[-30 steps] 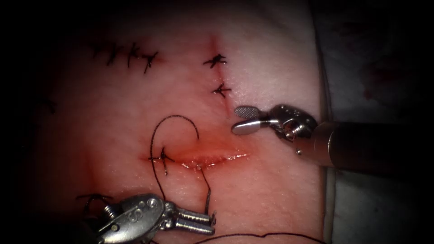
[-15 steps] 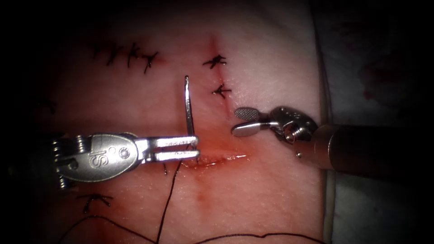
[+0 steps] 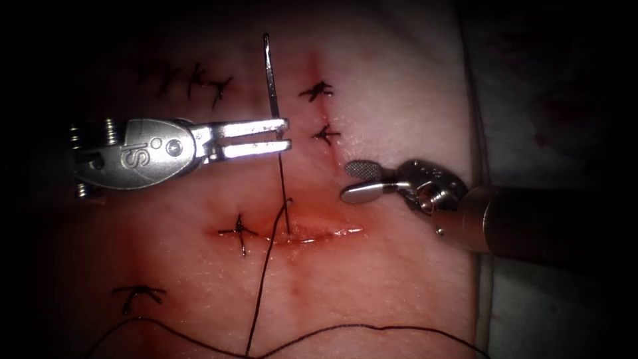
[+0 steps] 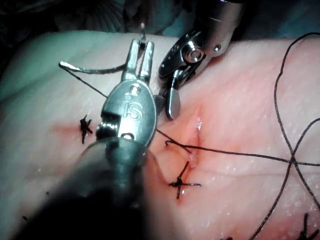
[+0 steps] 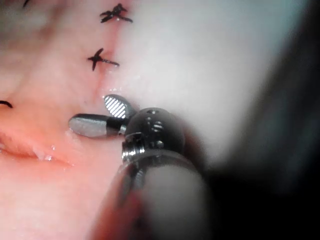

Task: Wound Closure
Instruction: Use the left gripper to pull the needle through, then pass the needle back to the right tool.

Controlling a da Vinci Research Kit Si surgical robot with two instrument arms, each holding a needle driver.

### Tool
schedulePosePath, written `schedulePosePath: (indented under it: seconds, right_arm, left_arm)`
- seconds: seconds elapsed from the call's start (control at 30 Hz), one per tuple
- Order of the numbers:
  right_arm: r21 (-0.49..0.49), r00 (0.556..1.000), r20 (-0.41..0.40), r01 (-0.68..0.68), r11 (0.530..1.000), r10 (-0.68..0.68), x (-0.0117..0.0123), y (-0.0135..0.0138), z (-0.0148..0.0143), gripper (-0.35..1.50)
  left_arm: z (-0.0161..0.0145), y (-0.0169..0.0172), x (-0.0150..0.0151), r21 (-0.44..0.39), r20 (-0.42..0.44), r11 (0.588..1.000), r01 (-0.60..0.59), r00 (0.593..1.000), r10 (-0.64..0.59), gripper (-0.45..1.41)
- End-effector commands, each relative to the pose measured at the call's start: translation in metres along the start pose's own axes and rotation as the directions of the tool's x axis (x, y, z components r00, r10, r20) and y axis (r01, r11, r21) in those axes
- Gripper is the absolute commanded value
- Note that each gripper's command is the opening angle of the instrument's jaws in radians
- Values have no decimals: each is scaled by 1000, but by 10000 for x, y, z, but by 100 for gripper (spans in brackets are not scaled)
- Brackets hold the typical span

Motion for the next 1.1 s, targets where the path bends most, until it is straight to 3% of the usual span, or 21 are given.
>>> schedulePosePath:
  seconds: [0.03, 0.17, 0.2, 0.4, 0.5, 0.73, 1.1]
  right_arm:
    - [7, 1000, -14, -21, 1000, 21, 7, -1, 5, 89]
    - [-15, 986, -46, -163, 986, 163, 24, -18, -7, 128]
    - [-20, 977, -50, -208, 978, 207, 28, -23, -10, 130]
    - [68, 937, -84, -335, 940, 340, 48, -63, -22, 130]
    - [145, 909, -59, -401, 904, 413, 46, -83, -21, 111]
    - [251, 860, -11, -491, 834, 509, 34, -120, 5, 125]
    - [327, 853, 46, -504, 799, 519, 29, -141, 40, 128]
  left_arm:
    - [8, 4, -8, 2, 2, 1000, -11, 1000, 11, -45]
    - [11, 33, -27, -4, 8, 999, -43, 999, 43, -45]
    - [11, 41, -34, -5, 6, 999, -43, 999, 43, -45]
    - [9, 72, -61, -12, 0, 998, -54, 999, 54, -45]
    - [10, 89, -70, -17, -6, 997, -69, 998, 69, -45]
    - [16, 115, -77, -49, -58, 994, -101, 994, 98, -45]
    - [17, 119, -75, -71, -96, 985, -155, 984, 148, -45]
